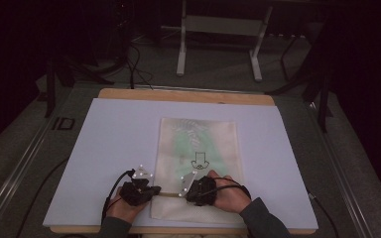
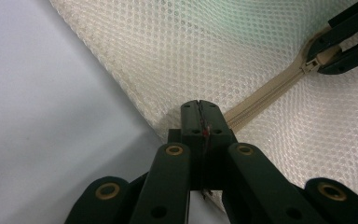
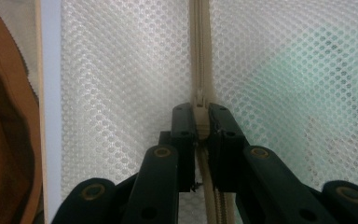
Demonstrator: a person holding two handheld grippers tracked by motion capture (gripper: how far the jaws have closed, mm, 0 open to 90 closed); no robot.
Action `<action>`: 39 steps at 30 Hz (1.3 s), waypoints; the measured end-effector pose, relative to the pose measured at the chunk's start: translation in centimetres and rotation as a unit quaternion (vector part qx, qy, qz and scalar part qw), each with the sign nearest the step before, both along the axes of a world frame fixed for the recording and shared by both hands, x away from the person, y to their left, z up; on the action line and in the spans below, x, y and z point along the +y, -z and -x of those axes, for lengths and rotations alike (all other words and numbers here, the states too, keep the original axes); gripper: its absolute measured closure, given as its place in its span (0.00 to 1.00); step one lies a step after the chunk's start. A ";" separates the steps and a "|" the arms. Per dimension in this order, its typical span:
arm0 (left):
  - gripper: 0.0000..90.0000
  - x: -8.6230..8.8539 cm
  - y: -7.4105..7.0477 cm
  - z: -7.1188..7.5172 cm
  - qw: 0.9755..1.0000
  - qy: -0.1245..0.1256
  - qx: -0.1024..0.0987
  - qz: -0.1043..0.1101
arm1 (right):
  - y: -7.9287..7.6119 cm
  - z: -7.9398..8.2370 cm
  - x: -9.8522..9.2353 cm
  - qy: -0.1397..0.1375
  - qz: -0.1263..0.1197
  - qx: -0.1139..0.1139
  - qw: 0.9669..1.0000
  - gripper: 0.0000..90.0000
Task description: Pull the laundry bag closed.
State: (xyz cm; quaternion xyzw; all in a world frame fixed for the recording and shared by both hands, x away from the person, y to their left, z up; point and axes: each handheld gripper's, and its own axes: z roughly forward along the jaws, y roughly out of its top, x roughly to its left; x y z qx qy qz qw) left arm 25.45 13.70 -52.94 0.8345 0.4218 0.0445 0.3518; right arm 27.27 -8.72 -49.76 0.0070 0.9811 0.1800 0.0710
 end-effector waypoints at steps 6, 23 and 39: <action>0.99 0.0 0.0 0.0 1.000 0.000 0.000 0.000 | 0.1 0.0 -0.3 0.002 0.001 0.001 1.000 0.91; 0.99 0.0 0.0 0.0 1.000 0.000 0.000 0.001 | 0.1 0.1 -1.2 0.007 0.004 0.003 1.000 0.91; 0.99 0.0 0.0 0.0 1.000 0.000 -0.001 0.000 | 0.0 0.2 -2.3 0.013 0.006 -0.002 1.000 0.91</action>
